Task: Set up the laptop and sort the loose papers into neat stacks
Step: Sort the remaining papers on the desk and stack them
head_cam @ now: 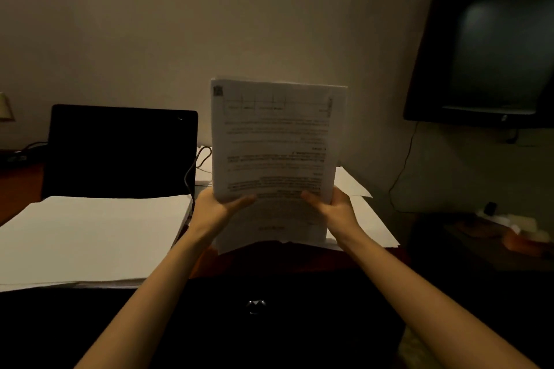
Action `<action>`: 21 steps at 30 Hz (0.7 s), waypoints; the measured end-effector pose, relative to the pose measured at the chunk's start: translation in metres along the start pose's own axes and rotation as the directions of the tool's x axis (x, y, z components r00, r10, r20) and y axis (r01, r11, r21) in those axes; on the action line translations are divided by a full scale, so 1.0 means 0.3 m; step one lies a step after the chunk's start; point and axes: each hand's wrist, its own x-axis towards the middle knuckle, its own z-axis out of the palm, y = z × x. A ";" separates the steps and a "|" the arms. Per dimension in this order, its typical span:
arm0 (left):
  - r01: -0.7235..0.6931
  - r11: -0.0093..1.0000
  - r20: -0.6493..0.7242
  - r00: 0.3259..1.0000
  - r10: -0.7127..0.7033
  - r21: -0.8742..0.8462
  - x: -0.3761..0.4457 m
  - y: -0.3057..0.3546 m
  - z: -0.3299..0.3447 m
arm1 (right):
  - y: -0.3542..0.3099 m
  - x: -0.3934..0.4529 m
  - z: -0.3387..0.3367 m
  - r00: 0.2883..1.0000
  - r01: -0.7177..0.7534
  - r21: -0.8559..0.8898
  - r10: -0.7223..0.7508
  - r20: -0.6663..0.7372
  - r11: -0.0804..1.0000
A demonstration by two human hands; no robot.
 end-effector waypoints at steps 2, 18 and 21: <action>-0.011 0.999 -0.010 1.000 0.011 0.033 -0.005 -0.018 0.013 | 0.003 0.001 0.018 1.000 -0.008 -0.010 0.009 0.013 1.000; 0.177 0.983 -0.274 0.944 -0.185 -0.053 -0.037 -0.106 0.036 | 0.082 -0.032 -0.021 0.967 -0.006 -0.620 0.162 0.197 0.785; 0.163 0.961 -0.348 0.908 -0.234 -0.223 -0.043 -0.078 0.082 | 0.122 -0.046 -0.098 0.905 0.080 -0.916 0.357 0.232 0.392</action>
